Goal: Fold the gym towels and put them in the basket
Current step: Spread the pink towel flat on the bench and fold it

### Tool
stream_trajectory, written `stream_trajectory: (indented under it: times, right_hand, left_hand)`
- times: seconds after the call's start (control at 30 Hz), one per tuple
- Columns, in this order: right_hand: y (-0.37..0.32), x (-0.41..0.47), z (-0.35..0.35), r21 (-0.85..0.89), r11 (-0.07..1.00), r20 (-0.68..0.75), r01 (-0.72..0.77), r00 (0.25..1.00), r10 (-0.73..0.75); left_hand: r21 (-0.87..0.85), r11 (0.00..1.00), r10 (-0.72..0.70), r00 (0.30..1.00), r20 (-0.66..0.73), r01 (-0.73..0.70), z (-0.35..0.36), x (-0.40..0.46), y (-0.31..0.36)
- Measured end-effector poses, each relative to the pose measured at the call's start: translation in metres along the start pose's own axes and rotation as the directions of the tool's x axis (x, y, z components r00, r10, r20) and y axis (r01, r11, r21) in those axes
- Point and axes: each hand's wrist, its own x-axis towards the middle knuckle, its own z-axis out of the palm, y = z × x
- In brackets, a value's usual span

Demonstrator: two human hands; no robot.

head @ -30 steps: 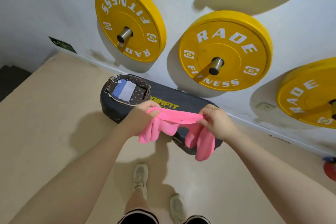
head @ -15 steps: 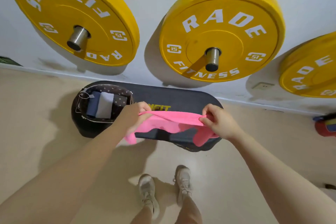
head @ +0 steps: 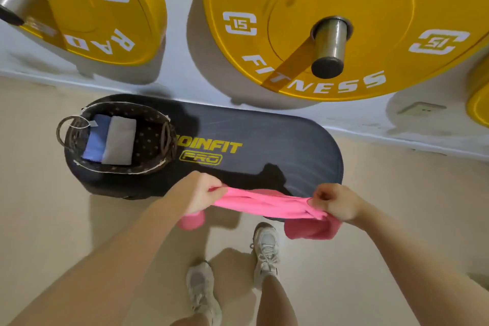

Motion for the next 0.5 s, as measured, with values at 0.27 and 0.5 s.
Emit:
stream_trajectory:
  times: [0.27, 0.5]
  right_hand:
    - [0.044, 0.162, 0.032, -0.105, 0.994, -0.352, 0.022, 0.934, -0.058]
    - [0.076, 0.280, 0.048, -0.270, 0.963, -0.543, -0.005, 0.827, -0.147]
  left_hand:
    - [0.370, 0.927, -0.063, 0.998, 0.005, 0.056, 0.052, 0.144, -0.079]
    - [0.519, 0.845, -0.051, 0.985, -0.167, 0.131, 0.090, 0.245, -0.123]
